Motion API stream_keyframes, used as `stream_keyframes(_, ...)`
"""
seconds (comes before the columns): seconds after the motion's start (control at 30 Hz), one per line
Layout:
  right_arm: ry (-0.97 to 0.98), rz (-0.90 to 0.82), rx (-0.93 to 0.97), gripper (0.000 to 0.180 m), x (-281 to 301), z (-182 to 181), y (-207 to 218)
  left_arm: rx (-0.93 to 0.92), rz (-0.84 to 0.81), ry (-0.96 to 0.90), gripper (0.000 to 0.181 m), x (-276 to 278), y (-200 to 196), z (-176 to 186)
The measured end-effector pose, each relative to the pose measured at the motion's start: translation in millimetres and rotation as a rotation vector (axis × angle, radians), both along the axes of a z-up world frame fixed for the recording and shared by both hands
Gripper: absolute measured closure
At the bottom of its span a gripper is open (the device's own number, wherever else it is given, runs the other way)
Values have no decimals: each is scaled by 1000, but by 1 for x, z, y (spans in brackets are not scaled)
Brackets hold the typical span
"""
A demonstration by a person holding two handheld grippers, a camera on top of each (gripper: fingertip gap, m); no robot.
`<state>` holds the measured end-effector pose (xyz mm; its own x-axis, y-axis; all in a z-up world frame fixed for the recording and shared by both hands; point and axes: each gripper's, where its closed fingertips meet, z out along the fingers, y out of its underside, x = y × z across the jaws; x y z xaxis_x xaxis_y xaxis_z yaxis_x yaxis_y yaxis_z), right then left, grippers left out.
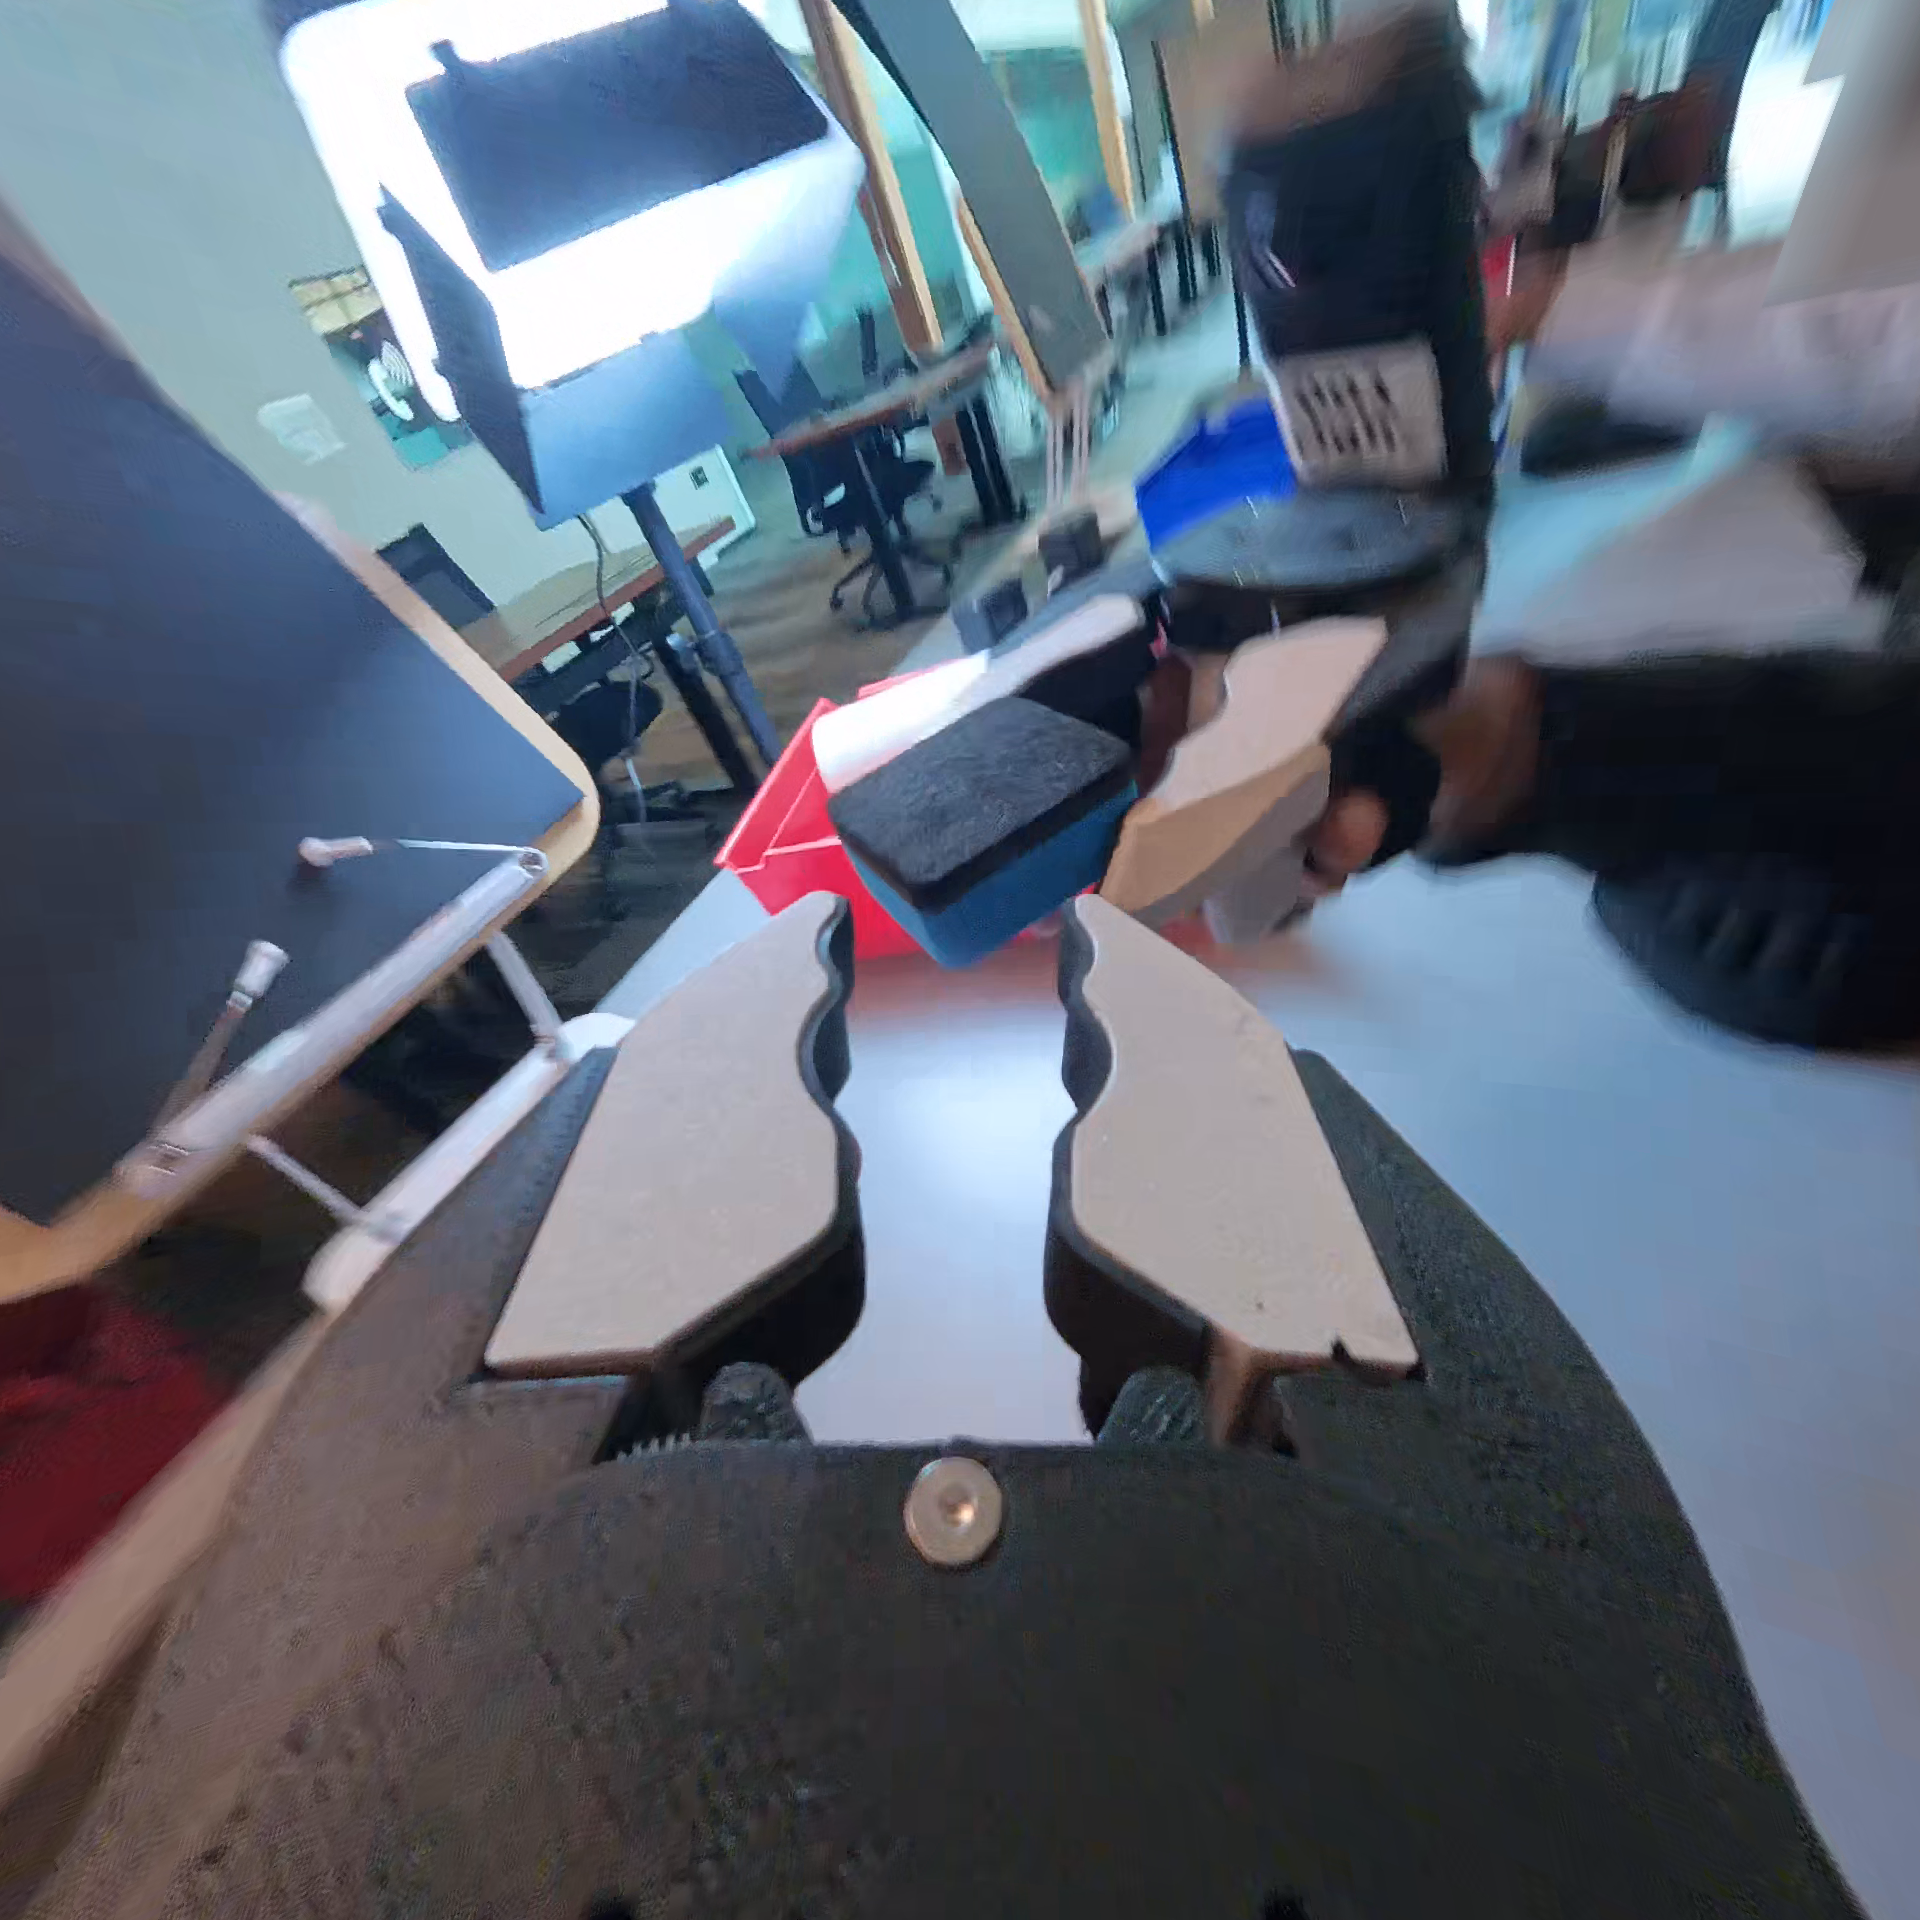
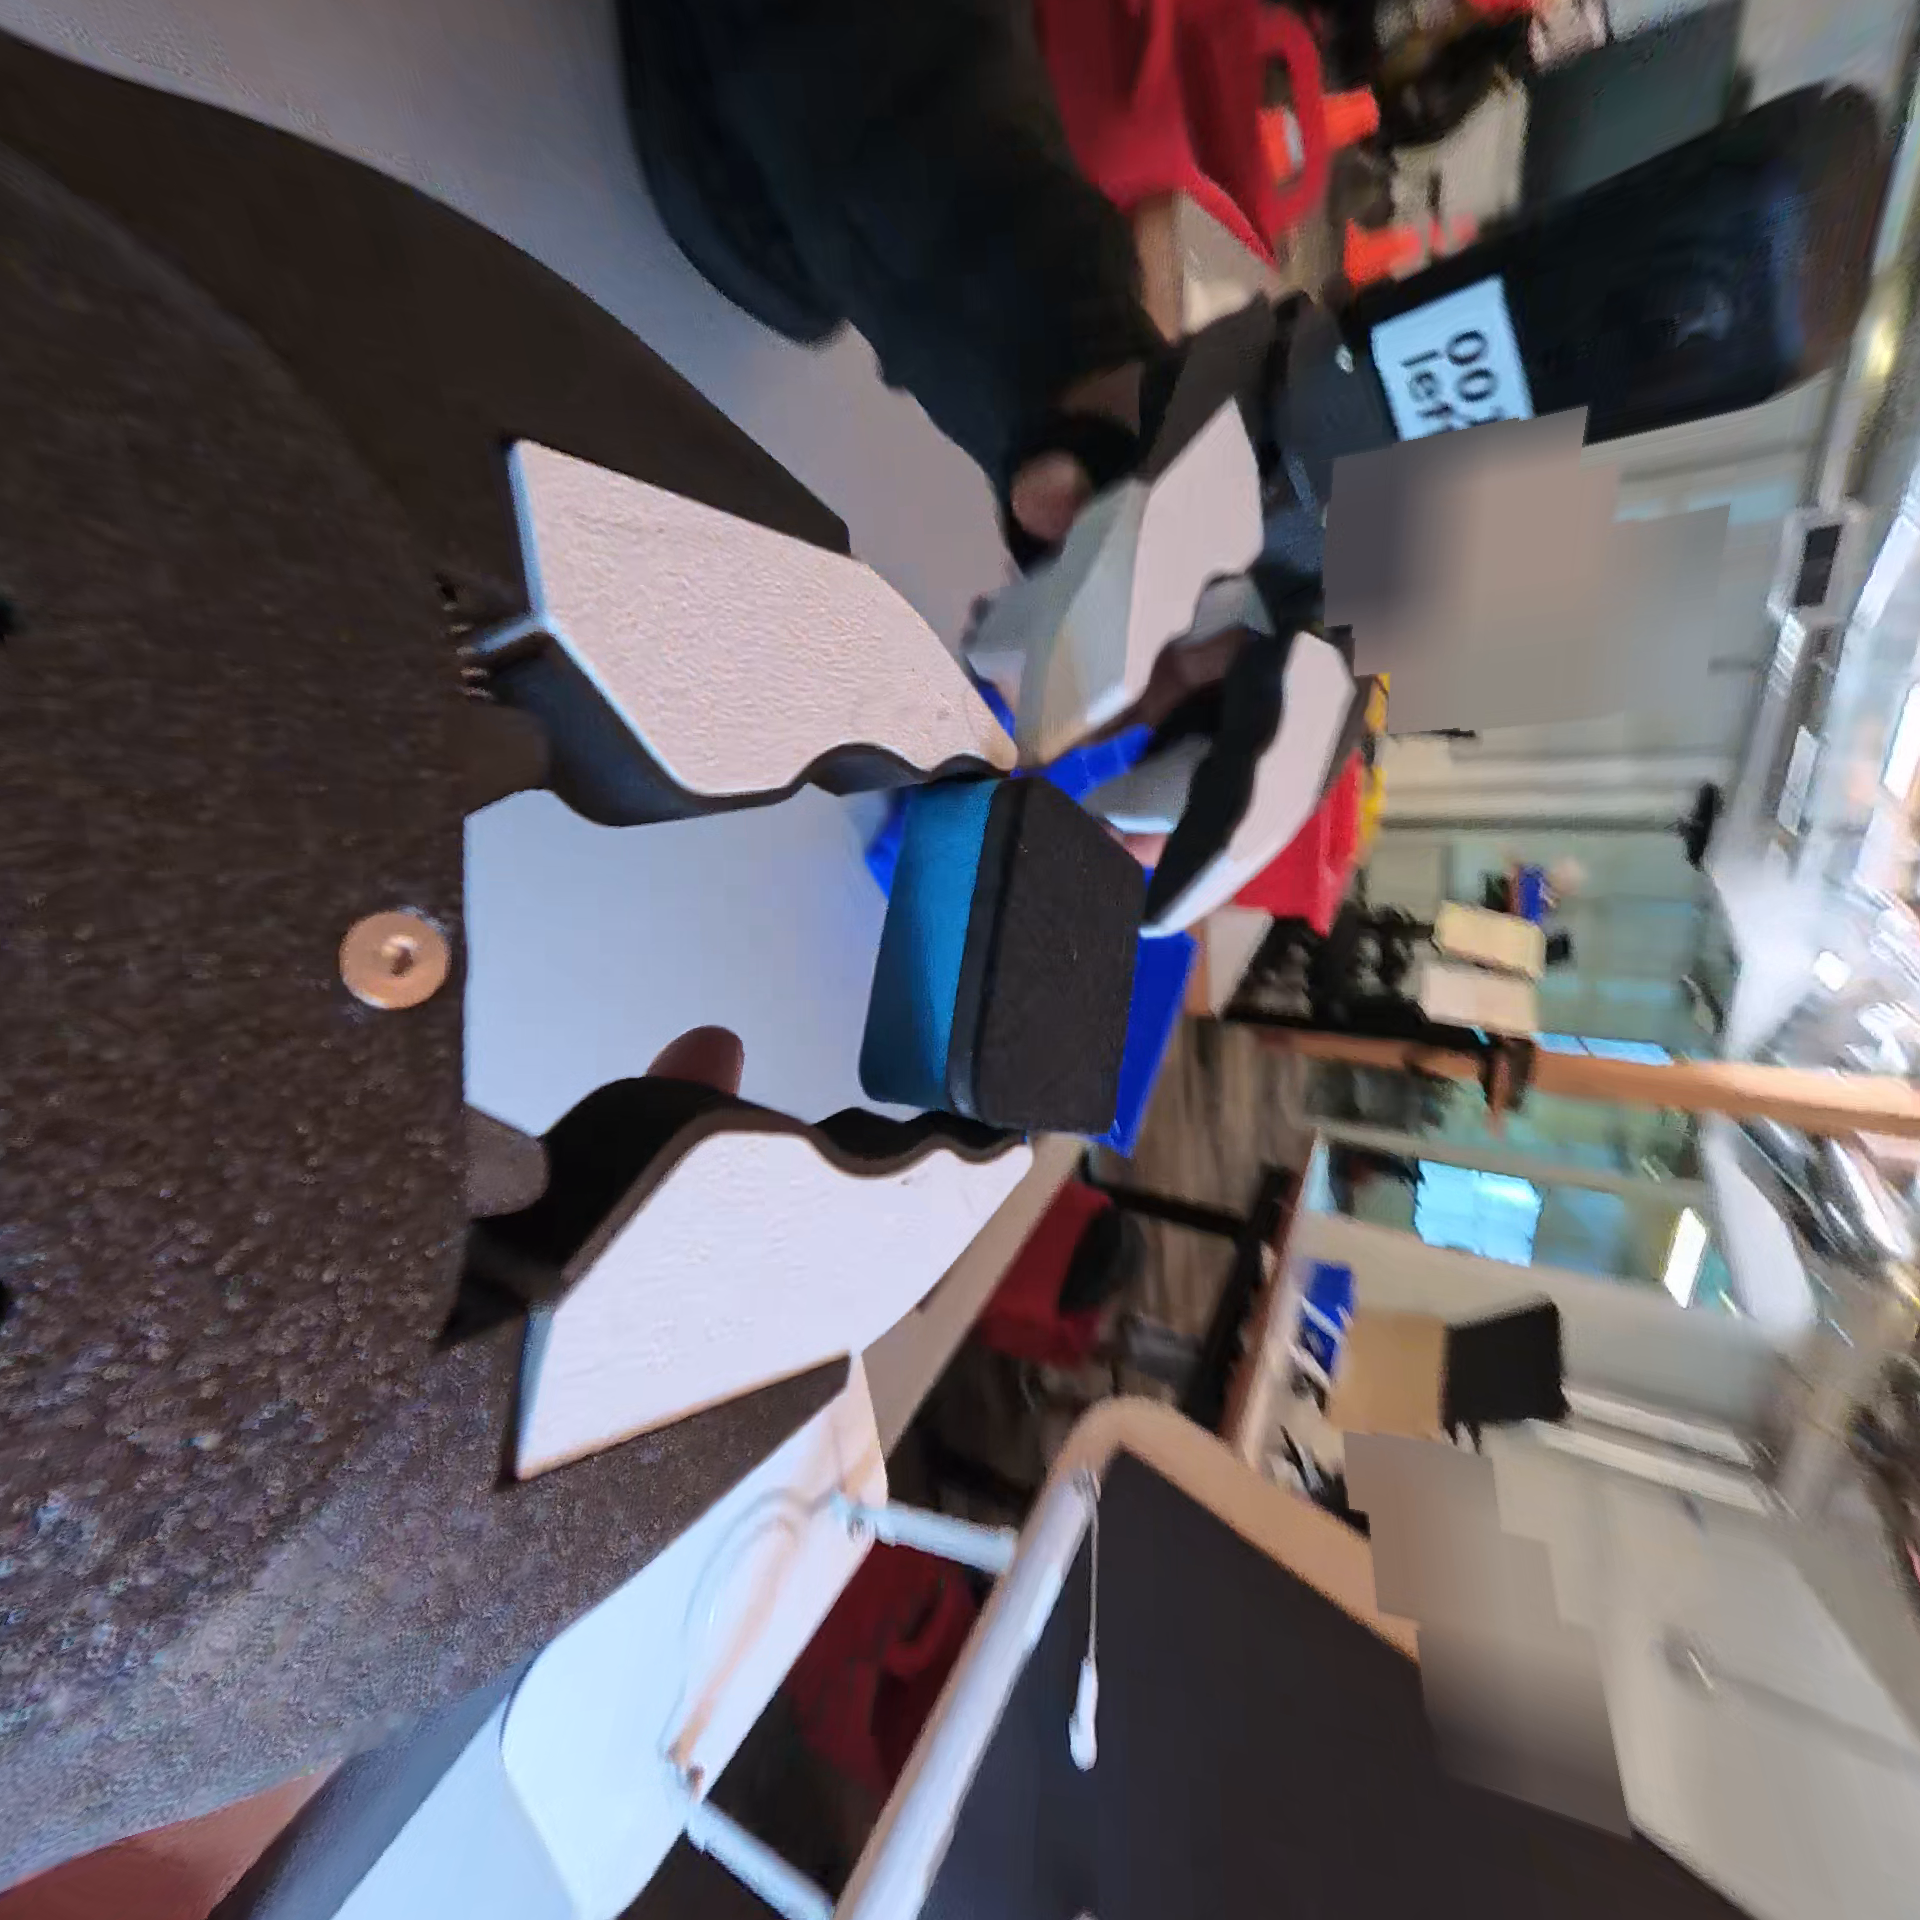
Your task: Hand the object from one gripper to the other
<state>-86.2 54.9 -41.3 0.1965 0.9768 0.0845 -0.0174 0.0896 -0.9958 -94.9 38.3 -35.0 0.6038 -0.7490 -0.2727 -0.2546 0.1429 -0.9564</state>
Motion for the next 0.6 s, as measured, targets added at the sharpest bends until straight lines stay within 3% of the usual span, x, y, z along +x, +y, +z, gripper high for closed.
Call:
stream_keyframes(0.13,66,-184,107,120,2,7,11,-189,-71,-259,121,14,3,4)
stream_keyframes(0.27,18,-319,223,120,-3,2,12,-169,-1,-235,114,19,11,-4)
stream_keyframes(0.4,-10,-387,284,120,-7,0,9,-120,47,-196,125,14,14,-5)
stream_keyframes(0.5,-10,-371,290,119,-9,1,6,-95,40,-153,126,12,12,-4)
stream_keyframes(0.6,-9,-198,272,116,-12,3,-7,-87,-16,-113,126,4,4,0)
